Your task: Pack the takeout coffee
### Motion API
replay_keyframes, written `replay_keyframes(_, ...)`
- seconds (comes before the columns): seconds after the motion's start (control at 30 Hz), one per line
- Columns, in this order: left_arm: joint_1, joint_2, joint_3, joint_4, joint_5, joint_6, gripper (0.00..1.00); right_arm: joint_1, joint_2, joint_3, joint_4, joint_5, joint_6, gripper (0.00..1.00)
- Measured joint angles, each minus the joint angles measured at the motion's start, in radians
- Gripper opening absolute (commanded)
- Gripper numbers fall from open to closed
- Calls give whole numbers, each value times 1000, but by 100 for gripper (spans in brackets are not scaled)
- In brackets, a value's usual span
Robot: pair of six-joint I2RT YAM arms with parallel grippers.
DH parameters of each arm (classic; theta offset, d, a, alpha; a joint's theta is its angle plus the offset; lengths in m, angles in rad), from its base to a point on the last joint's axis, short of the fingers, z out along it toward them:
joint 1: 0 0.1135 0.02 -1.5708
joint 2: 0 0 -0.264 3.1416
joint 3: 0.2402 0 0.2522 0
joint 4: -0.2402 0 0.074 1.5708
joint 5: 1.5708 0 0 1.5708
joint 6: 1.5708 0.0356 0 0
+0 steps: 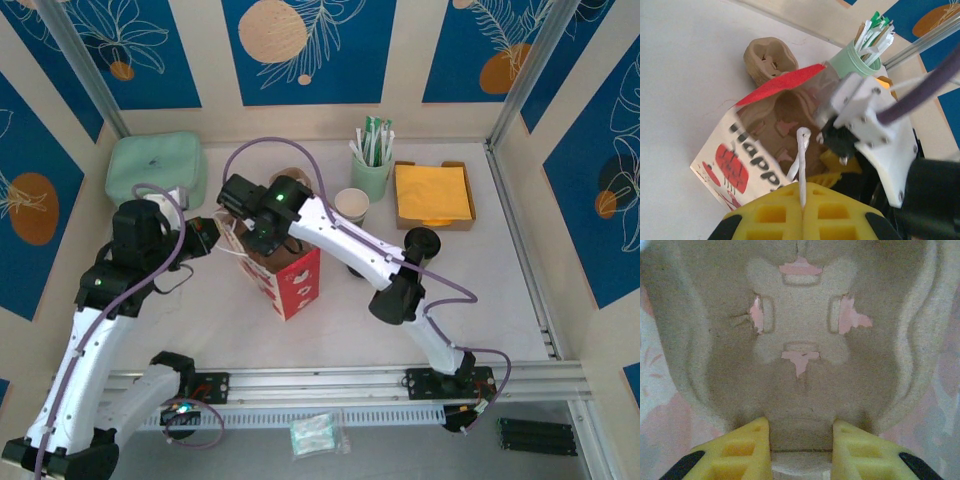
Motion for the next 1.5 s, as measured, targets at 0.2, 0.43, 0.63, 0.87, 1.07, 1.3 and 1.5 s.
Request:
replay_keyframes(0.2,0,-27,0,-28,5,7,0,-58,0,0,0,-9,31,27)
replay_keyframes(0.43,0,-53,-1,-74,2,21,0,-101,-11,-26,2,-21,53,27)
replay_keyframes(0.63,0,-76,-2,-117,-27,33,0,-122,-46,-89,13,-31,54,27)
replay_keyframes(0.87,0,-92,-5,-151,-61,34,0,-142,-71,-119,31,-50,53,27)
replay_keyframes(1.07,0,-100,-10,-144,-61,32,0,-142,-72,-117,32,-76,52,27)
replay_keyframes(1.3,0,-98,-17,-91,-26,25,0,-124,-72,-13,17,-108,53,28)
replay_keyframes(1.5,0,-92,-22,-58,-3,22,0,-91,-72,73,0,-118,60,28)
